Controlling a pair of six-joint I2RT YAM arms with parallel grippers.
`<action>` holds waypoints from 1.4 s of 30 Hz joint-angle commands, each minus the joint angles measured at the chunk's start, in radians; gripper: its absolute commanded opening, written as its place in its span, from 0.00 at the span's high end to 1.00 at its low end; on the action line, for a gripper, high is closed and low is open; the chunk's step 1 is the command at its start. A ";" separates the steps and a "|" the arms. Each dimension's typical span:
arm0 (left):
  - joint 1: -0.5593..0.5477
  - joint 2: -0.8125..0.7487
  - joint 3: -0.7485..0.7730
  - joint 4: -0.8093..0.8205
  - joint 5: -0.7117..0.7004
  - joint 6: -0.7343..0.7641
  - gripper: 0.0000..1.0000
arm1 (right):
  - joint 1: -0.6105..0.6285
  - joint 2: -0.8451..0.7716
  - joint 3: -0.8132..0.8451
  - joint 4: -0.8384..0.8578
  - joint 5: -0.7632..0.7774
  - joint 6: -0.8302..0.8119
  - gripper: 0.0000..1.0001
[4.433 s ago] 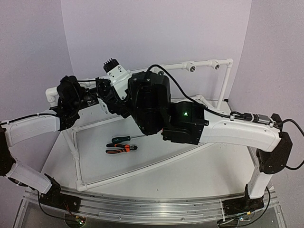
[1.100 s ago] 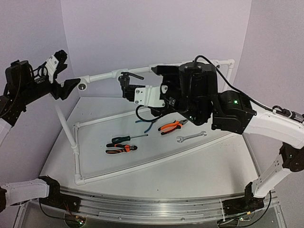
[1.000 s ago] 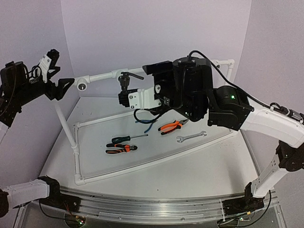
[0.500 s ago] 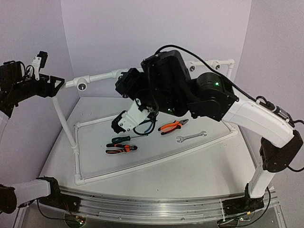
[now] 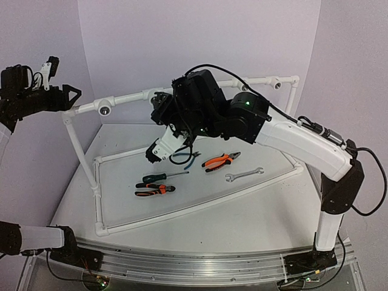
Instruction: Install the water faucets
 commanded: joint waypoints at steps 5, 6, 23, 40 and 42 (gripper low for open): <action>0.005 0.005 0.032 0.024 0.095 0.030 0.11 | -0.014 0.080 0.163 0.050 -0.093 -0.343 0.33; 0.005 0.008 0.030 0.027 0.102 0.032 0.11 | -0.014 0.090 0.181 0.050 -0.102 -0.355 0.34; 0.005 0.002 0.010 0.061 0.163 0.037 0.12 | -0.069 0.098 0.146 0.097 -0.139 -0.341 0.84; 0.005 -0.020 -0.039 0.103 0.237 0.050 0.13 | -0.018 -0.001 -0.181 0.606 -0.078 0.100 1.00; 0.004 -0.020 -0.043 0.107 0.247 0.051 0.13 | -0.017 0.010 -0.189 0.672 -0.055 0.180 1.00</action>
